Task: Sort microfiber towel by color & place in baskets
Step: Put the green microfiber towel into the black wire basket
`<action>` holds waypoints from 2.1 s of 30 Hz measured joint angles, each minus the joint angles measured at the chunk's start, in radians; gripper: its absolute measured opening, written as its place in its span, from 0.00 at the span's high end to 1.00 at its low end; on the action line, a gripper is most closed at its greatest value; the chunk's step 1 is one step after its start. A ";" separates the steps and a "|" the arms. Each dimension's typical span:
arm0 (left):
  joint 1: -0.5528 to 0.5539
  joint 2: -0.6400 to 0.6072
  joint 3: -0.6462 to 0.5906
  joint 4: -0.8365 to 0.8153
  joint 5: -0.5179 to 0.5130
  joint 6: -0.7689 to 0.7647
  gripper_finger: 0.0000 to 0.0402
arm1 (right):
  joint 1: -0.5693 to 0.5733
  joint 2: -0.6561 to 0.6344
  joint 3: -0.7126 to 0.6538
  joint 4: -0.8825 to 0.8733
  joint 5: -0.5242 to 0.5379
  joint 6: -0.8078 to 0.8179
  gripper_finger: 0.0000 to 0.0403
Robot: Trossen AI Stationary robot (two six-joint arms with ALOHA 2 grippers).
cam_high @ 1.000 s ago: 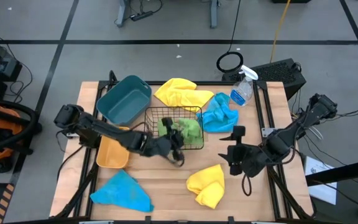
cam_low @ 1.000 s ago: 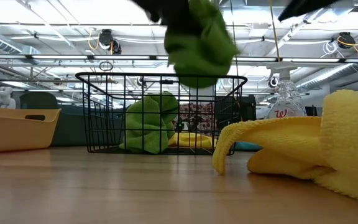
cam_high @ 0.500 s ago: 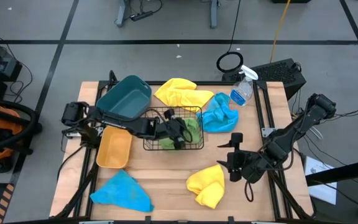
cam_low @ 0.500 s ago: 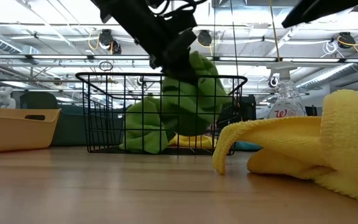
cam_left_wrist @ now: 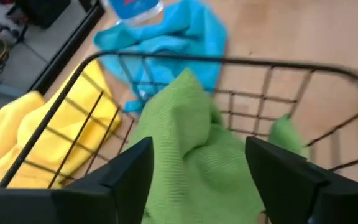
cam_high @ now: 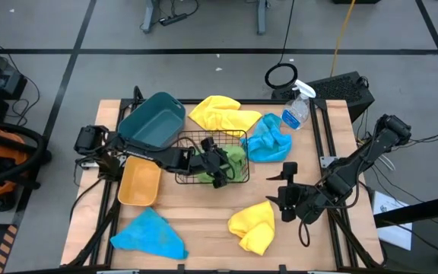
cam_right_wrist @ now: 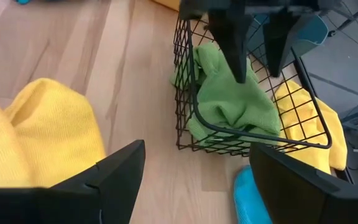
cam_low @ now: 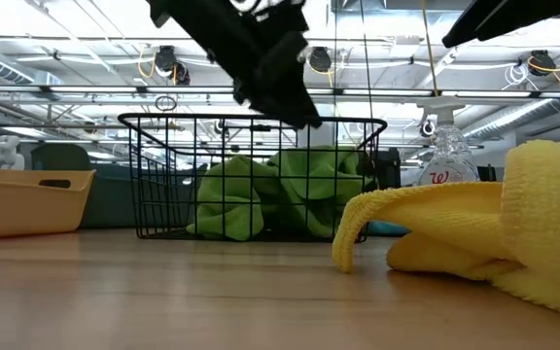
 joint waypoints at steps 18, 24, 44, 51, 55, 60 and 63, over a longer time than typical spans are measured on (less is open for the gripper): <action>0.018 0.035 0.045 0.008 0.046 0.156 0.82 | -0.001 0.000 0.000 -0.006 0.006 -0.017 0.30; 0.072 0.100 0.046 0.022 0.135 0.147 0.97 | -0.001 0.000 -0.001 -0.007 0.006 -0.019 0.30; 0.073 -0.009 0.043 0.019 0.124 0.159 0.97 | -0.001 0.000 -0.001 -0.005 0.007 -0.029 0.30; 0.151 0.020 0.046 0.011 0.177 0.198 0.97 | -0.002 0.000 -0.001 0.000 0.008 -0.028 0.30; 0.181 0.068 0.042 -0.021 0.230 0.185 0.97 | -0.002 0.000 -0.001 0.000 0.009 -0.029 0.30; 0.196 0.114 0.043 -0.024 0.339 0.178 0.97 | -0.002 0.000 -0.001 -0.003 0.009 -0.030 0.30; 0.193 0.122 0.044 -0.034 0.366 0.143 0.97 | -0.002 0.000 -0.001 -0.003 0.010 -0.030 0.30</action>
